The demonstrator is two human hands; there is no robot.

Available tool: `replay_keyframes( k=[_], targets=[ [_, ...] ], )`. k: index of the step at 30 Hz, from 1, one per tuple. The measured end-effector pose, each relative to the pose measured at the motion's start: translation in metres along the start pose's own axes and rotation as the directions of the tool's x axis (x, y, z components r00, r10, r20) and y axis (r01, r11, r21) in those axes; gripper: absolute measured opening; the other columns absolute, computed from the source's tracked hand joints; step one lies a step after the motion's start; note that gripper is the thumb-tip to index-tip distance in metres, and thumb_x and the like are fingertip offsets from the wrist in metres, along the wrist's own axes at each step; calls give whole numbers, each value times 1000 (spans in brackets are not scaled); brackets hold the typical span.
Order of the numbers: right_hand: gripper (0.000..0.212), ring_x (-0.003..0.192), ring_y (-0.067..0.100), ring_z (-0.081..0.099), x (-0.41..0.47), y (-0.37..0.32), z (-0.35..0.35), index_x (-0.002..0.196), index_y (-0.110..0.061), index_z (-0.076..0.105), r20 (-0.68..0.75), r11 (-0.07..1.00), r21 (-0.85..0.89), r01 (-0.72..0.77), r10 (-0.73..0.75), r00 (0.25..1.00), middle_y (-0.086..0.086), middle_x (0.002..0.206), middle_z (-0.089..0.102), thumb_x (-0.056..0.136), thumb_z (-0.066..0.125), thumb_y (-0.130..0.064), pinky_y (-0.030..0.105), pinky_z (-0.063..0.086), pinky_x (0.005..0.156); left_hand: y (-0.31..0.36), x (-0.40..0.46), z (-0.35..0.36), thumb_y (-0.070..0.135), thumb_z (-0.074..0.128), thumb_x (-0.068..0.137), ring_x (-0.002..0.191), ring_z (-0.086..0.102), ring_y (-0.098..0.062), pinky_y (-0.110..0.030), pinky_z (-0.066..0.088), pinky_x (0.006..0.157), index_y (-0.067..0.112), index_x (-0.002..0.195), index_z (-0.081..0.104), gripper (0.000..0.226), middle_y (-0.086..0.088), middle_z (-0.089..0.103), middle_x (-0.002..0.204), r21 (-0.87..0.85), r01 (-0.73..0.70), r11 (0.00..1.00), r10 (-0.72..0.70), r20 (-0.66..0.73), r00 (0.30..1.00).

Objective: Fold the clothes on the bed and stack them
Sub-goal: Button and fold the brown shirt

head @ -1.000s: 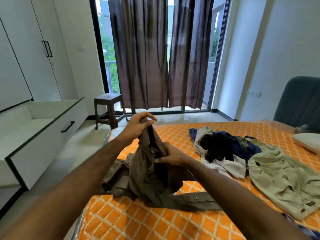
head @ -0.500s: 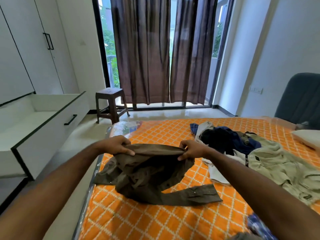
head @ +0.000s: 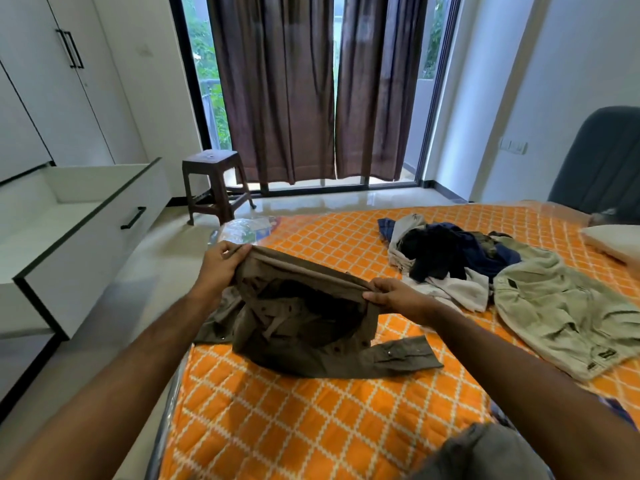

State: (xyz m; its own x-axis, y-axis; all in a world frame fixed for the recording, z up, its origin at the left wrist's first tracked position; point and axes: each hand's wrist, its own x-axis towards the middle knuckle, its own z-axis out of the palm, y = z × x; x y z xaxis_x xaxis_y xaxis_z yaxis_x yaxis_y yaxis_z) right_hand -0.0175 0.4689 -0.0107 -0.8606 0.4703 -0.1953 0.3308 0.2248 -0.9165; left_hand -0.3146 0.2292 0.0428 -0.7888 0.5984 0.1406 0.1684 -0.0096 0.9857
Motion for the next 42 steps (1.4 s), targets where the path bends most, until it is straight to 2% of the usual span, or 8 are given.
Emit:
replay_keyframes(
  k=[6,16,22,25,28,32,36,42],
  targets=[
    [49,67,17,54,11,-21,-3,75,-5,59,-415,989,-73,126,-145,898,6,70,54,93,65,-51,39,39,68,22,9,9,31,70,93,79,59,-21,-38,48,75,8,82,60,27,-7,63,80,156,-126,980,139,-74,987],
    [26,78,18,58,-2,-262,-153,86,-18,63,-542,716,-681,153,-633,552,-2,80,63,97,62,-42,36,42,67,229,66,20,26,73,90,86,57,-16,-29,40,75,13,100,60,20,0,63,93,375,-506,777,565,-57,823],
    [49,56,9,47,-44,-338,-189,64,-13,58,-504,669,-725,161,-676,538,-2,59,52,83,74,-56,27,33,53,318,86,9,19,68,94,87,56,-20,-31,41,76,16,113,49,27,-4,60,96,287,-573,767,628,-153,763],
    [64,57,13,55,-71,-352,-199,72,-3,68,-386,765,-627,145,-467,795,6,63,60,83,66,-66,26,45,57,338,91,-1,19,69,93,87,60,-24,-38,51,80,20,113,46,31,-5,59,91,146,-550,822,569,-196,799],
    [32,62,14,69,-85,-331,-202,86,-5,72,-101,910,-413,46,-96,990,7,78,74,92,71,-36,23,56,57,333,91,-4,16,73,90,82,57,-20,-35,50,79,15,111,49,31,-7,57,93,69,-505,860,508,-198,838],
    [38,77,23,70,-63,-248,-189,105,3,70,-57,993,-117,-19,13,998,20,100,70,80,85,-22,30,61,70,273,74,0,-1,61,94,60,52,-14,-17,43,45,12,92,57,15,-9,54,78,62,-394,917,398,-68,915],
    [54,90,34,69,-31,-141,-140,115,3,67,-291,934,343,-99,206,934,24,104,73,73,89,-22,49,59,87,191,59,2,-9,55,94,86,63,-15,-12,49,71,10,85,75,29,-4,69,93,239,-346,908,298,214,930],
    [54,64,25,73,-11,-36,-51,125,12,59,-460,834,543,-101,396,795,22,104,71,79,83,-4,39,61,53,72,30,-9,5,72,87,91,64,-9,-15,45,76,13,103,78,19,1,73,101,600,-323,732,150,321,935]
  ],
)
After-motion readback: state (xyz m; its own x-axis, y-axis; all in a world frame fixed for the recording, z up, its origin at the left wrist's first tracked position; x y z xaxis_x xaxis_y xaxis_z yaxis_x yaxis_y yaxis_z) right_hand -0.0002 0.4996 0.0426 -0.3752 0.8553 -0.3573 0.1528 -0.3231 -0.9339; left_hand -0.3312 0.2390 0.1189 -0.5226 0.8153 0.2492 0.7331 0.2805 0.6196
